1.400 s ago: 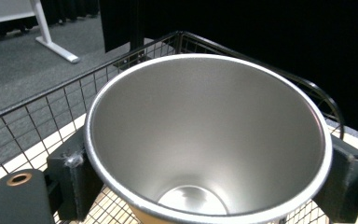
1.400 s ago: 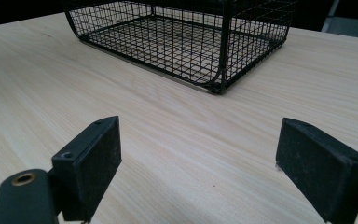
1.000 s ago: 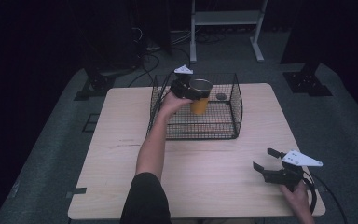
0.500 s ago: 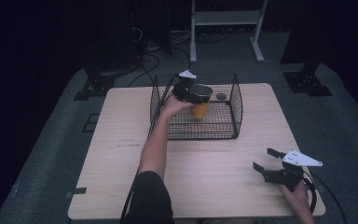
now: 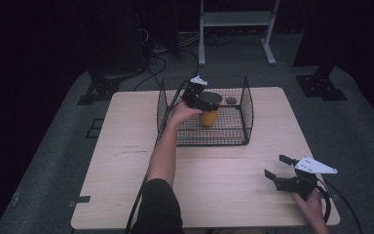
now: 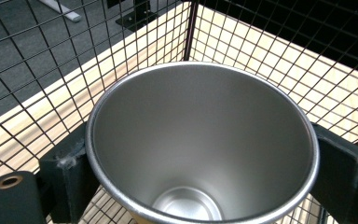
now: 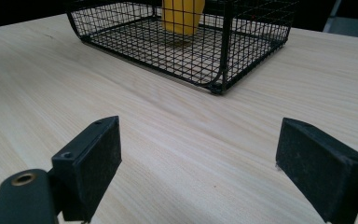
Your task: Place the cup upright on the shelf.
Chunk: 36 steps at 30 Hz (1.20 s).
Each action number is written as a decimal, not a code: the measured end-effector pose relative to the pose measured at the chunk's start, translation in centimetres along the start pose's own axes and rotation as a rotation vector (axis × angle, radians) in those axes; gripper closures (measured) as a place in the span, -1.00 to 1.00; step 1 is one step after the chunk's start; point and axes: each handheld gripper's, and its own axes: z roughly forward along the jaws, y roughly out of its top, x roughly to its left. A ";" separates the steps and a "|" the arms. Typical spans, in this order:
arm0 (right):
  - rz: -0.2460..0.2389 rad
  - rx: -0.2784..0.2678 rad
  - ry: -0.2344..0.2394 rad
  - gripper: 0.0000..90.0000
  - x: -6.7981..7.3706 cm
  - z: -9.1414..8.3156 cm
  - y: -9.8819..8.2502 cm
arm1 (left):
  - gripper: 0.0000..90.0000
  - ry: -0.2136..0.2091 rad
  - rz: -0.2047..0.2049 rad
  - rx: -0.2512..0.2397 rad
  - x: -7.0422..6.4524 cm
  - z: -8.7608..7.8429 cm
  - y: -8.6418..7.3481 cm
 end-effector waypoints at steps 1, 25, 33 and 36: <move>0.000 0.000 0.000 -0.71 0.0 0.0 0.0 | -0.81 0.002 0.001 0.003 0.0 0.0 0.0; -0.004 -0.001 0.000 -0.71 0.0 0.0 0.0 | -0.93 0.018 0.032 0.012 -0.5 -0.6 0.2; 0.001 -0.003 0.003 -0.71 0.0 0.0 0.0 | -0.94 0.027 0.044 -0.012 -0.9 -1.3 0.4; 0.002 -0.005 0.003 -0.71 0.0 0.0 0.0 | -0.95 0.031 0.050 -0.024 -1.0 -1.7 0.6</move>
